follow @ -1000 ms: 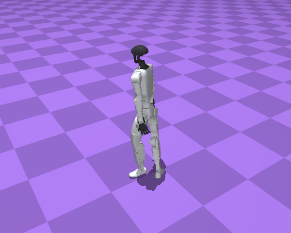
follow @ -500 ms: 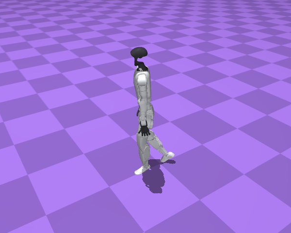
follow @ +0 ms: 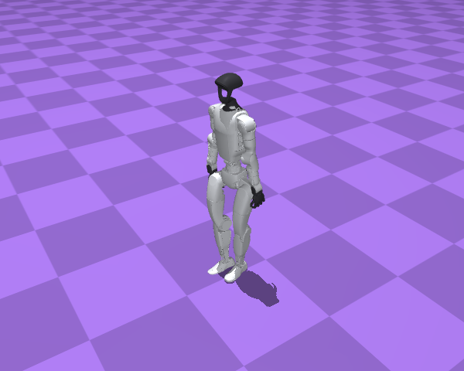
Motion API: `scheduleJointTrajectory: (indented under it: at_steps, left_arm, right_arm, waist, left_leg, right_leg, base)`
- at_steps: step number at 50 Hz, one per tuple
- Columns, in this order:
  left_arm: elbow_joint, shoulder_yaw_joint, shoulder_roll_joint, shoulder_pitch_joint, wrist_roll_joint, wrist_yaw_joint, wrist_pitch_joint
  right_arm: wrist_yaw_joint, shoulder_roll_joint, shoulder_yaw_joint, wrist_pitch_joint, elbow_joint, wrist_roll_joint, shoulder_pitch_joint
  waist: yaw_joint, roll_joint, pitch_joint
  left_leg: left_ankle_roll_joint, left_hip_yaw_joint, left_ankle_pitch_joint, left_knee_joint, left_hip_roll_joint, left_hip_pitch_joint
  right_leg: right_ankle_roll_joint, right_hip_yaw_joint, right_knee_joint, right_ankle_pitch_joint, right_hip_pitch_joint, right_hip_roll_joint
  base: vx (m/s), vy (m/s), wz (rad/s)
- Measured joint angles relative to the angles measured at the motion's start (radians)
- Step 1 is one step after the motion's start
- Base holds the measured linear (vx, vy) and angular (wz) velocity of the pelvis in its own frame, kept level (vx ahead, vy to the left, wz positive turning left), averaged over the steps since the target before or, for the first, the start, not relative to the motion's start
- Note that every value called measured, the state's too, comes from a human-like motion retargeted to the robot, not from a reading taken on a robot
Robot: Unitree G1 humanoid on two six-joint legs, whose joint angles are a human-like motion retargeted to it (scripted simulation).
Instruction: In place motions
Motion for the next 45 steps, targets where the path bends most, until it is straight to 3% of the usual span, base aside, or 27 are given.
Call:
scheduleJointTrajectory:
  at_steps: [10,13,14,18,22,28,32,39,45]
  left_arm:
    - [-0.042,-0.055,-0.012,-0.012,0.043,-0.005,0.007]
    - [-0.075,-0.081,-0.033,-0.033,0.046,0.025,0.032]
    - [-0.085,-0.095,-0.039,-0.034,0.058,0.041,0.04]
    - [-0.108,-0.153,-0.036,-0.028,0.136,0.084,0.065]
    - [-0.113,-0.162,-0.018,-0.036,0.196,0.021,0.045]
    - [-0.099,-0.089,-0.023,-0.037,0.126,-0.016,0.034]
    - [-0.075,-0.048,-0.037,-0.046,0.055,-0.027,0.032]
    - [-0.048,-0.056,-0.038,-0.052,0.049,-0.033,0.022]
    - [-0.045,-0.08,-0.034,-0.054,0.098,-0.043,0.02]
  right_arm:
    - [0.039,0.036,0.017,-0.027,-0.073,0.019,-0.019]
    - [0.024,0.027,0.037,-0.046,-0.08,0.021,-0.022]
    - [0.02,0.024,0.039,-0.049,-0.077,0.02,-0.022]
    - [-0.014,0.019,0.039,-0.051,-0.05,0.021,-0.014]
    - [-0.061,0.008,0.018,-0.052,0.039,0.073,-0.024]
    - [-0.05,-0.007,0.015,-0.059,0.117,0.085,-0.006]
    - [-0.055,-0.006,0.0,-0.085,0.115,0.091,0.006]
    - [-0.034,0.002,0.008,-0.094,0.092,0.089,-0.01]
    - [0.012,0.017,0.024,-0.095,0.052,0.074,-0.02]
  waist:
    - [0.013,-0.021,0.002]
    - [0.128,-0.022,0.019]
    - [0.159,-0.022,0.019]
    - [0.191,0.002,0.003]
    - [-0.01,0.061,-0.028]
    - [0.171,0.047,-0.056]
    - [0.19,0.047,-0.061]
    - [0.034,0.063,-0.068]
    - [-0.005,0.063,-0.071]
  left_leg:
    - [-0.027,0.008,0.018,0.038,-0.003,-0.019]
    - [-0.018,0.405,0.031,0.033,0.082,-0.005]
    - [-0.013,0.445,0.034,0.031,0.089,-0.012]
    - [-0.027,0.414,0.044,0.03,0.108,-0.045]
    - [-0.042,0.229,0.024,-0.025,0.092,0.007]
    - [-0.046,0.379,0.018,-0.056,0.11,0.029]
    - [-0.045,0.386,0.016,-0.057,0.11,0.033]
    - [-0.034,0.233,0.021,-0.058,0.078,0.027]
    - [-0.028,0.201,0.027,-0.06,0.07,0.021]
  right_leg:
    - [-0.003,-0.068,-0.016,-0.017,0.032,-0.024]
    - [-0.013,0.012,-0.015,-0.007,0.034,-0.001]
    - [-0.014,0.041,-0.015,-0.004,0.034,0.002]
    - [-0.019,0.087,-0.012,-0.002,0.035,0.019]
    - [-0.012,-0.121,-0.014,-0.033,0.048,0.011]
    - [-0.015,0.029,-0.006,-0.047,0.05,0.04]
    - [-0.015,0.03,-0.008,-0.044,0.052,0.04]
    - [-0.01,-0.118,-0.004,-0.041,0.043,0.008]
    - [-0.009,-0.151,-0.003,-0.041,0.041,0.0]
  base:
    - [0.08,-0.01,0.54]
    - [0.05,0.05,-1.24]
    - [0.03,0.01,-1.51]
    - [0.05,0.01,-0.39]
    - [-0.02,0.01,2.18]
    - [-0.01,0.01,-1.17]
    - [-0.03,0.01,-0.11]
    - [-0.03,0.0,1.07]
    - [-0.02,-0.01,0.27]
